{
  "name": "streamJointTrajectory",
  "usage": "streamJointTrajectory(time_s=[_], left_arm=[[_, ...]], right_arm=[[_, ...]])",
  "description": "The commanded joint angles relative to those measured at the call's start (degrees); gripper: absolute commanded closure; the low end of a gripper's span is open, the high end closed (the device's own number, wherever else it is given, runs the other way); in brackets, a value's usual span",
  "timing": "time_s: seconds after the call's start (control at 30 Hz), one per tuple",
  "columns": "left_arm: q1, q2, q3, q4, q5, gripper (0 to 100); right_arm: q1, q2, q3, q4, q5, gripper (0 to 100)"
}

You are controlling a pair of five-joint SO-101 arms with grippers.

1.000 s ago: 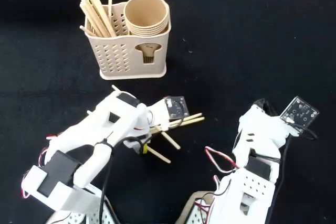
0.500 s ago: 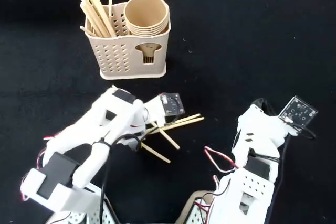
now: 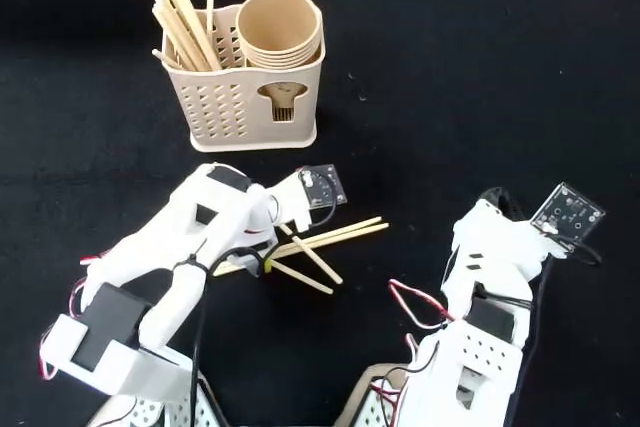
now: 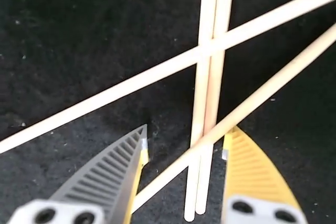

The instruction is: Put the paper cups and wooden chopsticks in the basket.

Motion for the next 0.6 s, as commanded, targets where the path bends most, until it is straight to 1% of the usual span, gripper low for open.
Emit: streamJointTrajectory(time_s=[0.0,0.13,0.3,0.37,0.57], left_arm=[[-0.6,0.6,-1.8,0.5,0.1,77],[-0.4,0.5,-1.9,0.5,0.2,78],[-0.6,0.5,-1.9,0.5,0.2,89],[-0.7,0.5,-1.9,0.5,0.3,92],[-0.4,0.5,-1.8,0.6,0.3,92]], right_arm=[[-1.0,-0.7,-3.3,-1.7,-0.6,96.3],[-1.0,-0.7,-3.3,-1.7,-0.6,96.3],[-1.0,-0.7,-3.3,-1.7,-0.6,96.3],[-1.0,-0.7,-3.3,-1.7,-0.6,96.3],[-1.0,-0.7,-3.3,-1.7,-0.6,96.3]])
